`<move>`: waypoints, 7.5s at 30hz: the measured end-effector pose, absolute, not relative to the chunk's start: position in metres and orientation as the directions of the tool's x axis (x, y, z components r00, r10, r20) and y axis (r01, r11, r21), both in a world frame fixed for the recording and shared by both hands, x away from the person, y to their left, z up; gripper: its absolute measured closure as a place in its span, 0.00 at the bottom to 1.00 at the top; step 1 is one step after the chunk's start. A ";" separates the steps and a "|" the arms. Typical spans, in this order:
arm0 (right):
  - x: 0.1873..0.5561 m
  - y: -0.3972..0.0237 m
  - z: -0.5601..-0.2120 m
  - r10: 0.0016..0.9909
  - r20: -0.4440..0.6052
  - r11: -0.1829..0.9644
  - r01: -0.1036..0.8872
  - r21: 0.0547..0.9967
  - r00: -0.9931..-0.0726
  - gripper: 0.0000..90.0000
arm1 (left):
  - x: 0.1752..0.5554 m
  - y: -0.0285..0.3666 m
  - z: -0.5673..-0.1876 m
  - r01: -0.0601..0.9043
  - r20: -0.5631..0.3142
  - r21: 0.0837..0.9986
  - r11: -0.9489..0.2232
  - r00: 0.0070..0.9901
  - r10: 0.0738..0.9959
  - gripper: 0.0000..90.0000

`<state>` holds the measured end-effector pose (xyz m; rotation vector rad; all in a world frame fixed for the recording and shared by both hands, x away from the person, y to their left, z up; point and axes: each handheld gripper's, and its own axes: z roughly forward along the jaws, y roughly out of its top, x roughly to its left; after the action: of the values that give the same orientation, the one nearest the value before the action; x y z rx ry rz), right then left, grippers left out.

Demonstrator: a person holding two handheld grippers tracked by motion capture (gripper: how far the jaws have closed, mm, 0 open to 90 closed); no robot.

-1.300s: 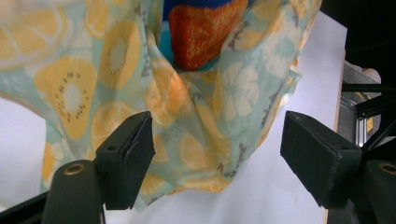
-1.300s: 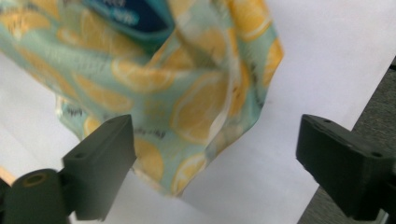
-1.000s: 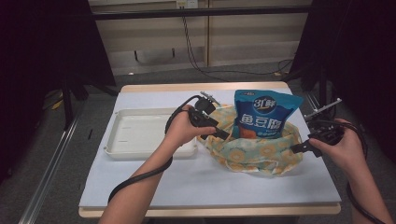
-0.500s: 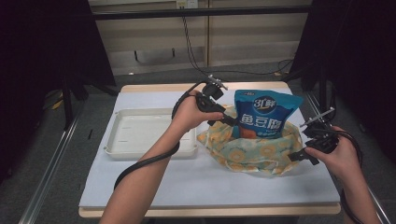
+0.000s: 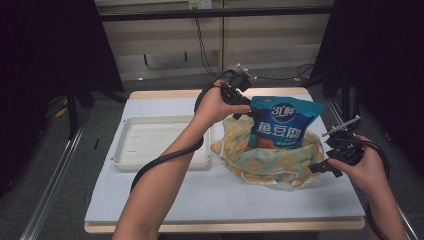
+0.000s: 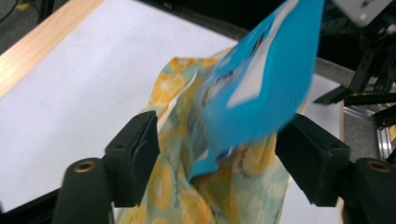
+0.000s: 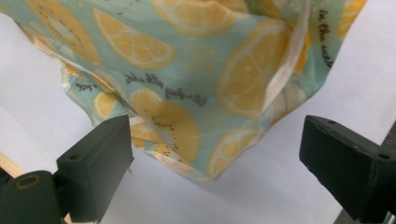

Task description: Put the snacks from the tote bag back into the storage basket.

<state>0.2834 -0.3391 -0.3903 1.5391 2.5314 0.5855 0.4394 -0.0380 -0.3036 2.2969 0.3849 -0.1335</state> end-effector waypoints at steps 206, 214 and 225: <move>0.275 -0.321 -0.387 0.835 0.114 0.453 0.789 0.415 -0.539 0.10 | 0.461 0.147 -0.214 0.444 -0.227 0.597 -0.668 0.892 0.390 1.00; 0.275 -0.321 -0.387 0.832 0.110 0.459 0.785 0.416 -0.544 0.10 | 0.465 0.149 -0.224 0.440 -0.227 0.589 -0.678 0.895 0.384 1.00; 0.276 -0.320 -0.391 0.833 0.118 0.458 0.792 0.404 -0.541 0.10 | 0.470 0.152 -0.241 0.411 -0.203 0.578 -0.705 0.909 0.363 1.00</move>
<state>0.2759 -0.3196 -0.3910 1.4524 2.5986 0.6396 0.4695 0.1518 -0.2406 2.4229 0.5511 -0.0972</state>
